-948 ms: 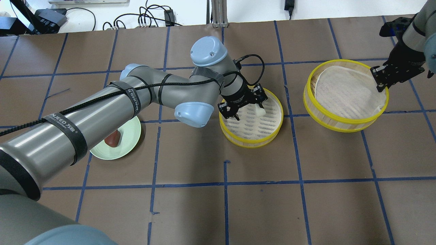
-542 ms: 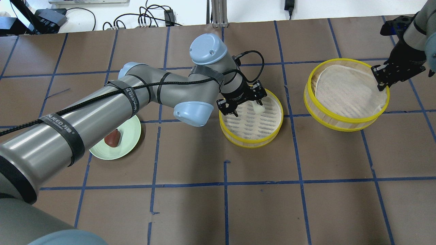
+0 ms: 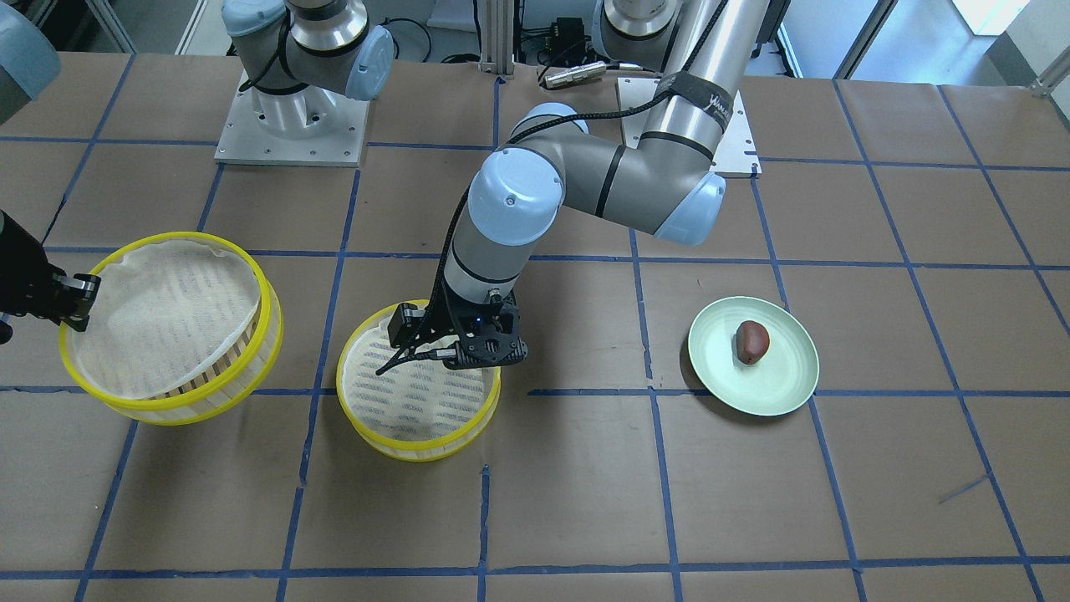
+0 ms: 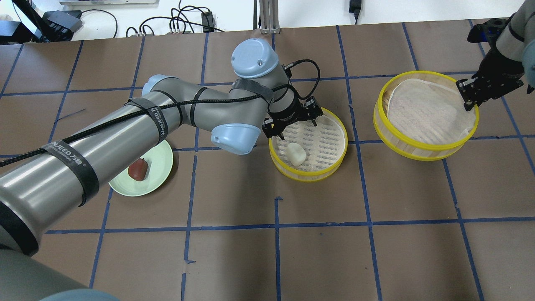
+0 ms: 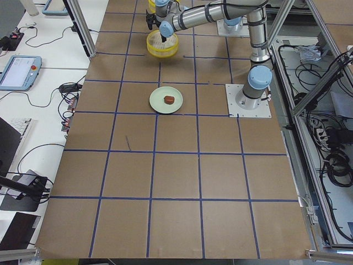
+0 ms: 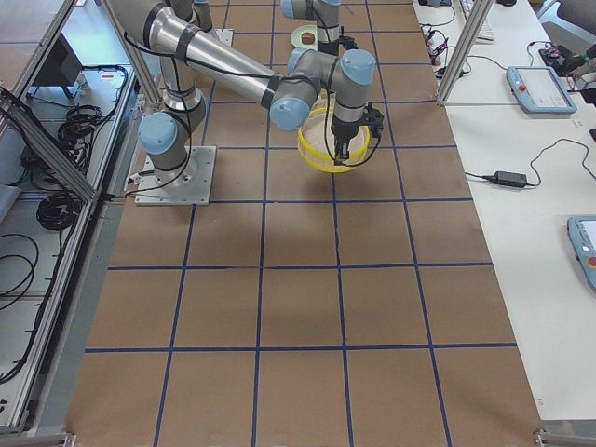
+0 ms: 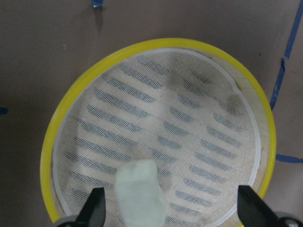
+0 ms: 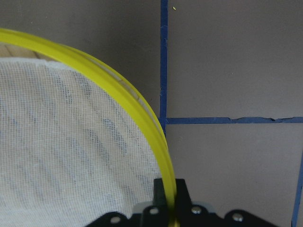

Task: Place buns in different layers of steamer
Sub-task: 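Lower and release the white bun into the lower tier with the left gripper, then restack the upper tier with right gripper while left returns to plate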

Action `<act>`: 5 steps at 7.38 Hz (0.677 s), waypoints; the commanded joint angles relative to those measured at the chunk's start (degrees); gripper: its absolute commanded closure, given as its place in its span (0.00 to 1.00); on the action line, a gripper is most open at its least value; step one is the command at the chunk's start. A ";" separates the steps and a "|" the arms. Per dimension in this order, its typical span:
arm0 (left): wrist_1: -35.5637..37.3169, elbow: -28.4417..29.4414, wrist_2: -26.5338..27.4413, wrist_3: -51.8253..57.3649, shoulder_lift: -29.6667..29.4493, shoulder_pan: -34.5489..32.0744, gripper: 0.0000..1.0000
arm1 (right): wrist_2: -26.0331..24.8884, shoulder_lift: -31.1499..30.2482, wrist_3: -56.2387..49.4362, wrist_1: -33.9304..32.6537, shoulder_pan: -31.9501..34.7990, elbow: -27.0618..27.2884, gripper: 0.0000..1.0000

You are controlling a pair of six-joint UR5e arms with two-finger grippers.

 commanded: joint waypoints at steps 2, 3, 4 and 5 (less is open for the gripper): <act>-7.94 -3.89 5.36 15.03 4.73 9.65 0.00 | 1.43 0.11 10.16 0.15 5.89 0.29 0.91; -7.86 -5.91 5.44 19.52 5.18 13.33 0.00 | 1.44 0.11 14.12 -0.20 9.41 0.12 0.91; -7.86 -7.41 7.10 25.40 6.05 17.55 0.00 | 1.44 0.11 18.85 -0.46 12.49 0.12 0.91; -8.21 -9.17 9.73 32.24 6.93 22.55 0.00 | 1.44 0.46 23.51 -1.16 16.18 0.29 0.91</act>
